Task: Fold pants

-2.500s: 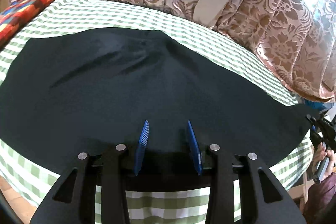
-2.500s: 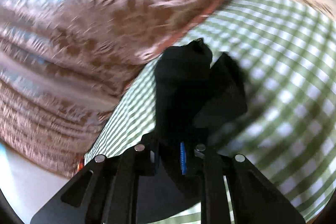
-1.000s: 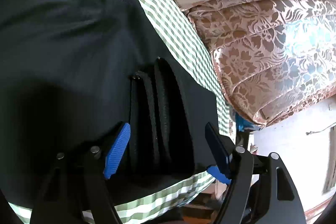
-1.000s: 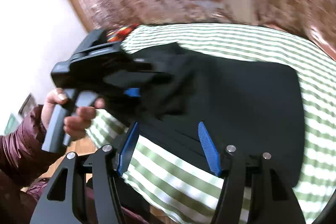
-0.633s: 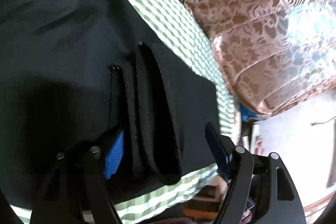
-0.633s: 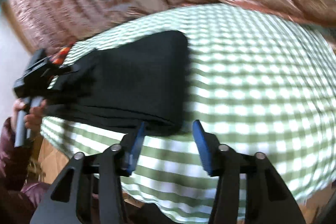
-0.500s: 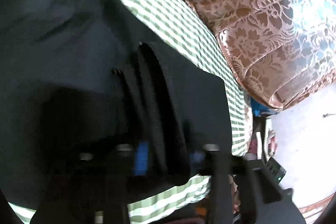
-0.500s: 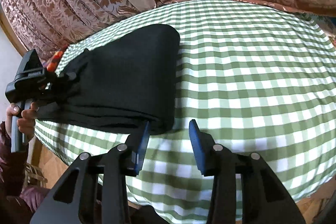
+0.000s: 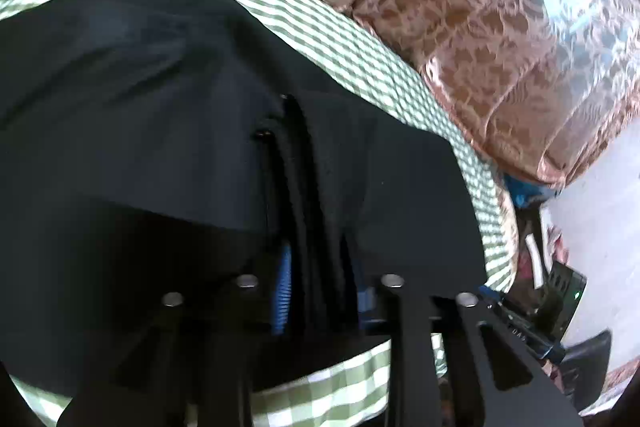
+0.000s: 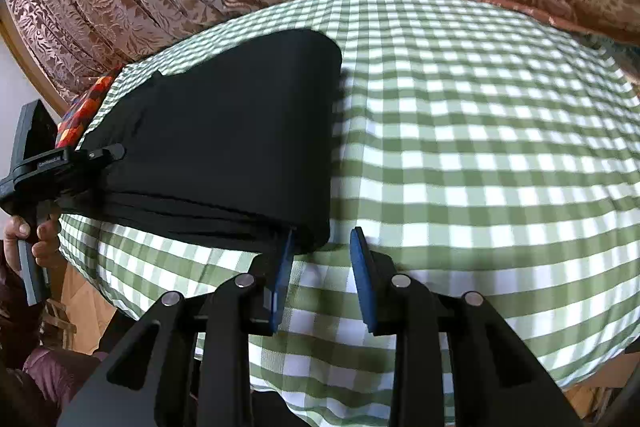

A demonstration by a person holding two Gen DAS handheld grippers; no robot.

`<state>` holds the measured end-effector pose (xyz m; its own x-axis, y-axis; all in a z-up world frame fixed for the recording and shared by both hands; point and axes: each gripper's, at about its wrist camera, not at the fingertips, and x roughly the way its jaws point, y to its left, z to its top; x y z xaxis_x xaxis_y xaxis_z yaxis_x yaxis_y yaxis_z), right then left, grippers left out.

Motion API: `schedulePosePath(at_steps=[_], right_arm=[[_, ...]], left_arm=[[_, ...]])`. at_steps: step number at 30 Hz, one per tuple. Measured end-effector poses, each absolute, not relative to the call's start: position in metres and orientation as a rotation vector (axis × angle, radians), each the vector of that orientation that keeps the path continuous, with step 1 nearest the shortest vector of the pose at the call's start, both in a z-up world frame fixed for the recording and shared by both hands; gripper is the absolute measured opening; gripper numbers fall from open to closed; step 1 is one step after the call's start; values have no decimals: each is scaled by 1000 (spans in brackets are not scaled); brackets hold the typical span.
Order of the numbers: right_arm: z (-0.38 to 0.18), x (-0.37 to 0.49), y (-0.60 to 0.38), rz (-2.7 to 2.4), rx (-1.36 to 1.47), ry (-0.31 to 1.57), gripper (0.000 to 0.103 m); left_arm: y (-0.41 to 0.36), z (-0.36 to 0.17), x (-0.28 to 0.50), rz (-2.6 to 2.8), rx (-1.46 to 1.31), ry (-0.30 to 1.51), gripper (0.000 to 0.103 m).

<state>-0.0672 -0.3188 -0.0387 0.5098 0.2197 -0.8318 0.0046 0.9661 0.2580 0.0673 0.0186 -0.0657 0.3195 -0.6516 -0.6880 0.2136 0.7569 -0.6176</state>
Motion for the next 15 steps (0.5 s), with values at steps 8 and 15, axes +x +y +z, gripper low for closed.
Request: schedulePosePath(at_steps=[8, 15], right_arm=[[-5, -51, -263, 349, 136, 948, 39], [-31, -27, -209, 407, -58, 988, 44]], left_arm=[[43, -33, 43, -594, -478, 968, 45], [-4, -39, 44, -585, -285, 1046, 35]])
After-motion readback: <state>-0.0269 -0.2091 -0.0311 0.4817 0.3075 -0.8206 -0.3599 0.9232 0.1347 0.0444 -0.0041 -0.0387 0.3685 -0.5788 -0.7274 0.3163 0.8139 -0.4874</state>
